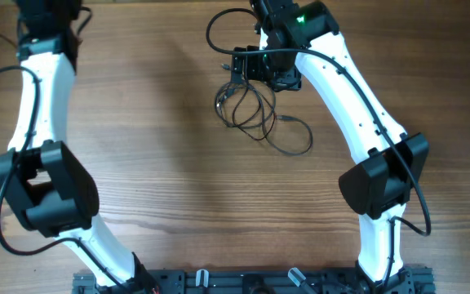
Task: Untangle cables
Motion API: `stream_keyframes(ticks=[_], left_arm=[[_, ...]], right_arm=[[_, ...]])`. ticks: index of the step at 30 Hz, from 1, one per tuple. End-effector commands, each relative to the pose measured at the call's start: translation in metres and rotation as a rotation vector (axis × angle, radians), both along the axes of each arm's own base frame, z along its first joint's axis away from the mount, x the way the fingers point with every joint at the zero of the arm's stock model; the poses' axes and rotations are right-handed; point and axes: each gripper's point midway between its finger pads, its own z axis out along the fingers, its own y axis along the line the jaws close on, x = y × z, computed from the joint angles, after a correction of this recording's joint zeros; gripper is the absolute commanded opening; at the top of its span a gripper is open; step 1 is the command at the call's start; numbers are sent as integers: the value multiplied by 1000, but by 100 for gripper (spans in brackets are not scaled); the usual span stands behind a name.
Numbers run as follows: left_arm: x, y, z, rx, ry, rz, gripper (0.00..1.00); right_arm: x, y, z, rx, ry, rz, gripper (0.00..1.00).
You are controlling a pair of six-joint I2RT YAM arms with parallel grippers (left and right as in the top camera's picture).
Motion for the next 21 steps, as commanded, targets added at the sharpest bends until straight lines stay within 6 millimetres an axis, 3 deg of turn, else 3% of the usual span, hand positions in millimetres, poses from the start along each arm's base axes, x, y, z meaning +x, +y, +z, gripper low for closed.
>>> stream_keyframes(ticks=[1,2,3,6,9,12,13,15,18,21], left_arm=[[-7,48,-66,61,186,191,65],[-4,51,-90,120,241,175,89],[-2,51,-123,244,323,117,100],[-12,56,-170,424,472,12,100],[-16,68,-161,484,465,-20,100],[-16,64,-128,530,395,-68,100],[-14,47,-117,505,347,-141,100],[-21,-9,-113,392,290,-383,99],[-57,-65,-159,251,519,-507,99],[-94,-89,-198,269,775,-487,100]], right_arm=[[-2,3,11,20,-23,24,100],[-2,4,11,22,-21,25,100],[-3,4,11,22,-21,25,100],[-4,3,11,19,-15,25,100],[-3,3,11,20,-19,25,100],[-2,4,11,22,-23,25,100],[-1,4,12,25,-28,25,100],[2,6,13,31,-39,25,100],[3,7,13,35,-46,22,100],[4,7,14,37,-50,22,100]])
